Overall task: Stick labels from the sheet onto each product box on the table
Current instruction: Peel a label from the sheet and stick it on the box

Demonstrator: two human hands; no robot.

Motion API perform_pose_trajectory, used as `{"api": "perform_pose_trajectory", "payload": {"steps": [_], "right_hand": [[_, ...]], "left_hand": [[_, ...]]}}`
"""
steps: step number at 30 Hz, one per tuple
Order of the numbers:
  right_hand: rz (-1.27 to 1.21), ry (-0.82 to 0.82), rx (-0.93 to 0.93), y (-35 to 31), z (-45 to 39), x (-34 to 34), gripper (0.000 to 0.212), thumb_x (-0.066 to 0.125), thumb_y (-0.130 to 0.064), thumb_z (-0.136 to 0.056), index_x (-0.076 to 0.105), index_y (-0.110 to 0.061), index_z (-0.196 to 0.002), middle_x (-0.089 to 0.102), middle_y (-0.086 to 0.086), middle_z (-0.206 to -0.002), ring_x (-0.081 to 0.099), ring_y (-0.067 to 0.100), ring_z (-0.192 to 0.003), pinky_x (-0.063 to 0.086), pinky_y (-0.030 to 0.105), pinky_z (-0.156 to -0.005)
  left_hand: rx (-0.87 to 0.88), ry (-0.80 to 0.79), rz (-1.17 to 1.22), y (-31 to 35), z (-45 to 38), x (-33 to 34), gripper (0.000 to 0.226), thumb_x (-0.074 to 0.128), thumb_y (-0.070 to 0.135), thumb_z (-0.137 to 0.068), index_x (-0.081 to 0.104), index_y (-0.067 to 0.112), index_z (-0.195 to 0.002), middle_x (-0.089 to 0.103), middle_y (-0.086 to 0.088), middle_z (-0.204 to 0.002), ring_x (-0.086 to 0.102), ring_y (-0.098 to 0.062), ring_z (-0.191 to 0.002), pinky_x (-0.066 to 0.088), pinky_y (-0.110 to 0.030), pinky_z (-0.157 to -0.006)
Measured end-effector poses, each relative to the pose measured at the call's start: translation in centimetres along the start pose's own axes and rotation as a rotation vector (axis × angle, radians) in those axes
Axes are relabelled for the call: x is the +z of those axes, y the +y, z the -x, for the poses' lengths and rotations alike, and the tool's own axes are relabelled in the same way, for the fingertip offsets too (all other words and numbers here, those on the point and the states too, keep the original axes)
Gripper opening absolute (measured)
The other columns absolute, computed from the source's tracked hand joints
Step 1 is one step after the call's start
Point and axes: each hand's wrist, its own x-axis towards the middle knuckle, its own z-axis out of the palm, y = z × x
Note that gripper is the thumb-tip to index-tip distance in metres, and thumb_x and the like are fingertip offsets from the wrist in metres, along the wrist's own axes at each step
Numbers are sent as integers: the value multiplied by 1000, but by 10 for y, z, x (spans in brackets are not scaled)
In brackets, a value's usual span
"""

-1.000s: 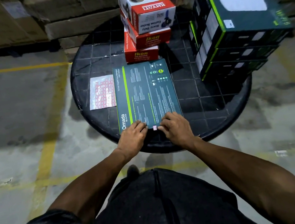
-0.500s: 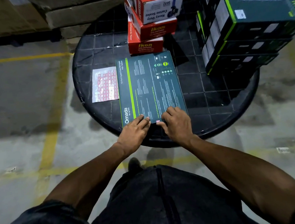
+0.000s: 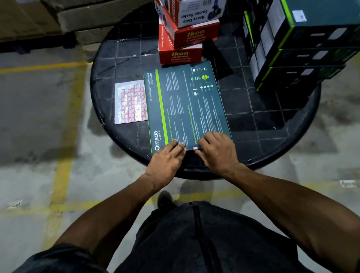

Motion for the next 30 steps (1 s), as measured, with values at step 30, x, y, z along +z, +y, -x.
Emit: {"api": "perform_pose_trajectory", "payload": {"steps": [30], "right_hand": [[-157,-238,-31,21,23,-24,60,84,-4,-55,67,3,-112,66,18,-114,65,34,-105,54,37,-89]], "left_hand": [[-421,-122,-52,25,-41,-7,73,38,65,-92,43,10,-139,49,-6,-133,43,-25,-119,37,-37,-93]]}}
